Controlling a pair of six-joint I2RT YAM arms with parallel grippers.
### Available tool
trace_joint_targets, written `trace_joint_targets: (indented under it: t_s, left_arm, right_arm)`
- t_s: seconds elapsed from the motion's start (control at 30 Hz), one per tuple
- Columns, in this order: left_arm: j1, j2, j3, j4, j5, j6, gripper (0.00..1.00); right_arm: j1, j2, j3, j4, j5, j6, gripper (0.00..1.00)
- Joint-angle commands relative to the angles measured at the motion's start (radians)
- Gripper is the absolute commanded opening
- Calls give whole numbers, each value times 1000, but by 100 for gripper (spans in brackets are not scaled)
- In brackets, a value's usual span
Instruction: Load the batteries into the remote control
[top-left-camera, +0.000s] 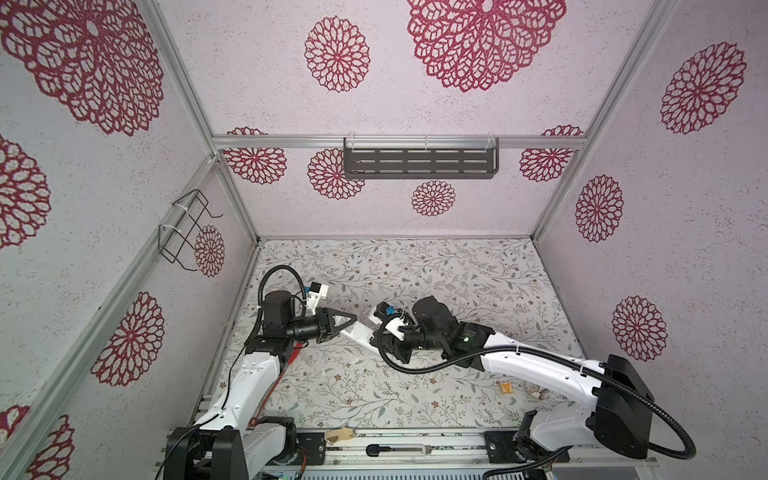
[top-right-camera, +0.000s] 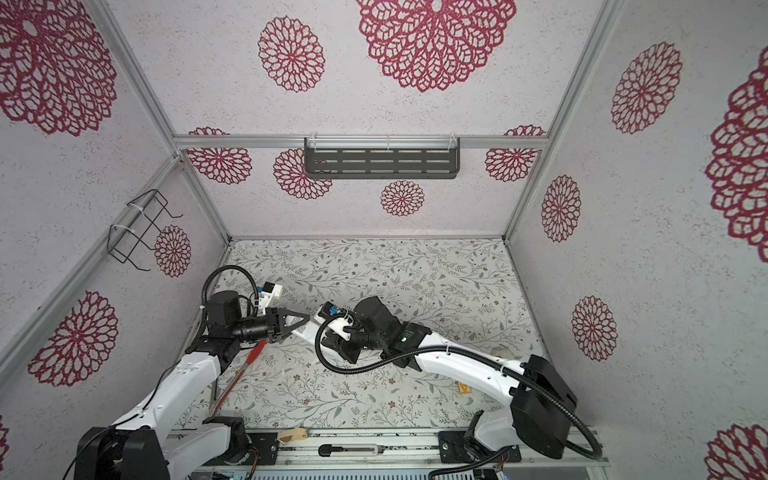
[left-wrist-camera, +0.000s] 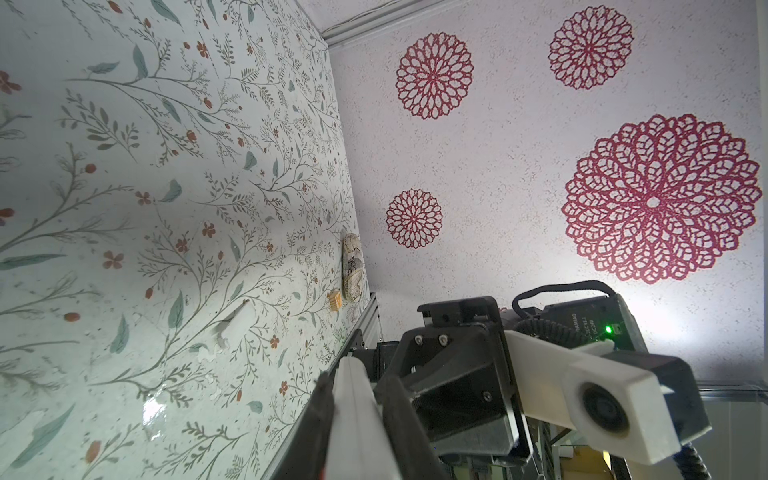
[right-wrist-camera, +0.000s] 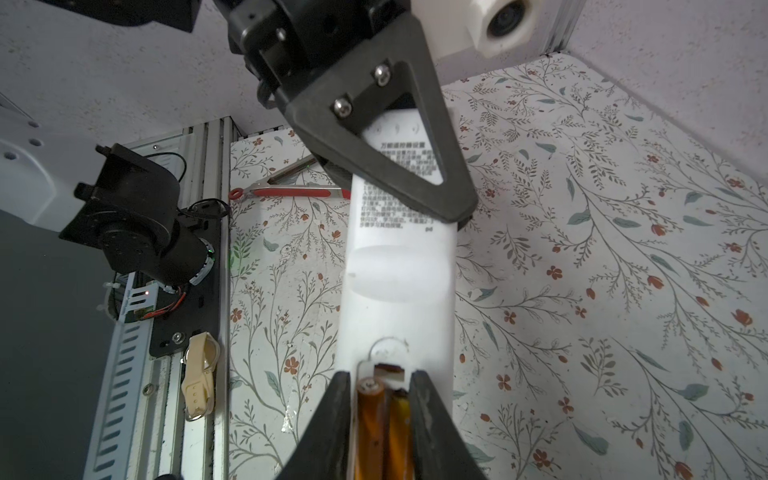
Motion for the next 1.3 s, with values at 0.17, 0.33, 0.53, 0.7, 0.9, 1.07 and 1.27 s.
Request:
trace_joint_targets:
  t_s: [0.17,0.33,0.53,0.7,0.9,1.07,1.27]
  left_arm:
    - [5,-16,25,23,21,0,1]
    - [5,-13,25,22,21,1,1]
    - [5,-17,25,22,20,2,1]
    - [6,-17,25,22,21,2,1]
    - [8,-17,25,21,18,2,1]
    - [9,-14,25,22,19,4,1]
    - [9,-8,25,21,20,2,1]
  right_arm:
    - [-3,14,22,-4,-21,-16,11]
    - [1,18,10,-35,-17,-25,8]
    - [8,25,-7,-94,-13,-44,6]
    - [15,32,-32,-136,-9,-51,5]
    - [30,41,-63,-178,17,-59,2]
    - [43,36,-77,-199,41,-59,2]
    - [40,-39,-72,-161,57,-34,6]
